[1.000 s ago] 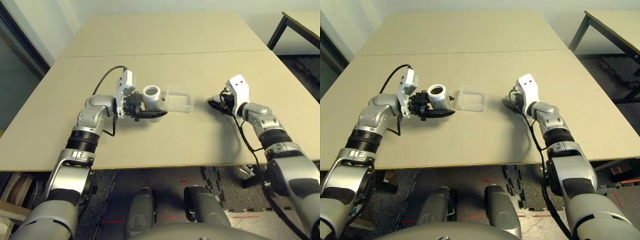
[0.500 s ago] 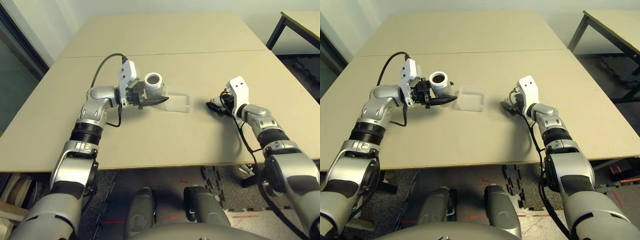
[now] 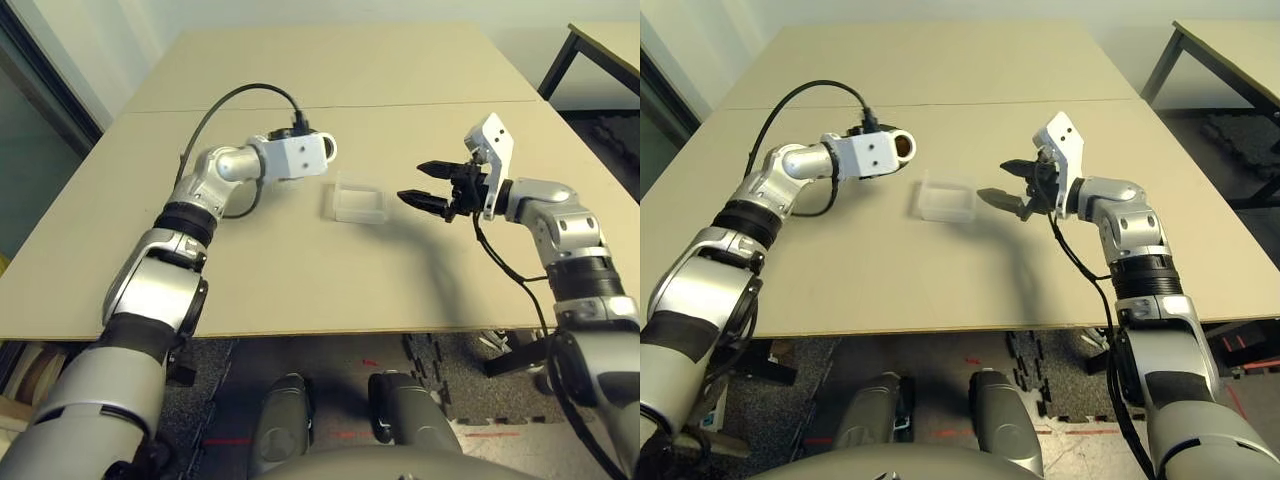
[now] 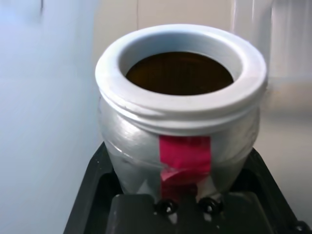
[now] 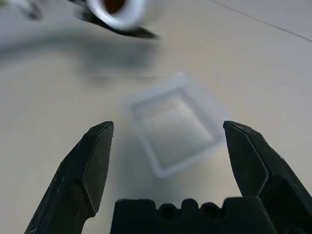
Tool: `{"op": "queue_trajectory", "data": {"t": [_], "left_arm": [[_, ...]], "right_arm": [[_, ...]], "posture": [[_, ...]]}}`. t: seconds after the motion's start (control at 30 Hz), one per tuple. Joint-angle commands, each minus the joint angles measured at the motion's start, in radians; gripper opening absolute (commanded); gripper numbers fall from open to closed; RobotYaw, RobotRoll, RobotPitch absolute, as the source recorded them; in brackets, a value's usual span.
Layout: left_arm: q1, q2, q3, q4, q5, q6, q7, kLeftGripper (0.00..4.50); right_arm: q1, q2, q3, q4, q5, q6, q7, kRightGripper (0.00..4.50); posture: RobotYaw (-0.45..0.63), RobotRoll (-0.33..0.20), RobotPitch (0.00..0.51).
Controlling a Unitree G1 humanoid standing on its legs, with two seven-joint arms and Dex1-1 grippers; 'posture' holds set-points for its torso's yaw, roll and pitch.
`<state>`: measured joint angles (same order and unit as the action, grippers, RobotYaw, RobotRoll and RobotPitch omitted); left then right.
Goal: Pour the medicine from the bottle into the box.
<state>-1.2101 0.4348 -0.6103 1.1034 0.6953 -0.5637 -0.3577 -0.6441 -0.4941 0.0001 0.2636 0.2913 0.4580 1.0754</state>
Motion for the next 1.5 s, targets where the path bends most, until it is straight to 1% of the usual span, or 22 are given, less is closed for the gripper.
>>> {"op": "queue_trajectory", "data": {"t": [0.03,0.1,0.17,0.23,0.3,0.47,0.53,0.63,0.83,0.9,0.93,0.97,1.03,1.1,1.17,1.3,1.5], "left_arm": [[-0.098,-0.053,-0.193,0.107,0.245,0.030,0.179,2.61],[-0.144,-0.094,-0.254,0.159,0.309,0.059,0.211,2.61],[-0.176,-0.126,-0.294,0.197,0.350,0.081,0.225,2.61],[-0.206,-0.149,-0.323,0.221,0.382,0.097,0.244,2.61],[-0.226,-0.163,-0.327,0.237,0.386,0.103,0.245,2.61],[-0.241,-0.168,-0.340,0.255,0.405,0.104,0.239,2.61],[-0.238,-0.165,-0.321,0.258,0.385,0.093,0.216,2.61],[-0.241,-0.158,-0.326,0.256,0.392,0.093,0.224,2.61],[-0.247,-0.155,-0.373,0.257,0.443,0.110,0.265,2.61],[-0.248,-0.160,-0.369,0.258,0.437,0.106,0.261,2.61],[-0.245,-0.162,-0.346,0.260,0.412,0.102,0.244,2.61],[-0.234,-0.166,-0.284,0.263,0.345,0.084,0.192,2.61],[-0.192,-0.184,-0.101,0.271,0.144,0.078,0.011,2.61],[-0.152,-0.201,0.068,0.269,-0.035,0.107,-0.176,2.61],[-0.122,-0.207,0.179,0.255,-0.150,0.134,-0.308,2.61],[-0.056,-0.190,0.324,0.213,-0.305,0.181,-0.456,2.61],[0.045,-0.145,0.420,0.145,-0.417,0.234,-0.537,2.61]], "right_arm": [[0.017,-0.014,0.007,-0.063,0.044,0.066,0.013,4.50],[0.017,-0.019,0.001,-0.061,0.049,0.080,0.006,4.50],[0.022,-0.022,0.000,-0.059,0.050,0.082,0.000,4.50],[0.032,-0.023,-0.001,-0.072,0.057,0.090,-0.006,4.50],[0.040,-0.022,-0.003,-0.085,0.063,0.097,-0.013,4.50],[0.052,-0.020,-0.014,-0.099,0.077,0.102,-0.033,4.50],[0.055,-0.023,-0.016,-0.100,0.081,0.102,-0.037,4.50],[0.056,-0.025,-0.016,-0.100,0.086,0.101,-0.041,4.50],[0.035,-0.018,0.001,-0.074,0.080,0.088,-0.037,4.50],[0.030,-0.016,0.005,-0.070,0.078,0.086,-0.037,4.50],[0.029,-0.015,0.006,-0.070,0.078,0.085,-0.037,4.50],[0.029,-0.015,0.006,-0.071,0.078,0.085,-0.038,4.50],[0.031,-0.017,0.004,-0.074,0.079,0.085,-0.039,4.50],[0.033,-0.021,0.002,-0.074,0.078,0.084,-0.039,4.50],[0.036,-0.024,-0.001,-0.075,0.078,0.084,-0.040,4.50],[0.038,-0.025,-0.005,-0.078,0.080,0.086,-0.045,4.50],[0.027,-0.019,0.002,-0.068,0.082,0.084,-0.043,4.50]], "posture": [[-0.07,0.000,0.075],[-0.07,0.000,0.073],[-0.07,0.000,0.070],[-0.08,0.000,0.068],[-0.09,0.000,0.068],[-0.10,0.000,0.065],[-0.10,0.000,0.065],[-0.09,0.000,0.066],[-0.07,0.000,0.061],[-0.08,0.000,0.061],[-0.08,0.000,0.060],[-0.08,0.000,0.059],[-0.08,0.000,0.059],[-0.09,0.000,0.062],[-0.09,0.000,0.064],[-0.09,0.000,0.067],[-0.07,0.000,0.072]]}}
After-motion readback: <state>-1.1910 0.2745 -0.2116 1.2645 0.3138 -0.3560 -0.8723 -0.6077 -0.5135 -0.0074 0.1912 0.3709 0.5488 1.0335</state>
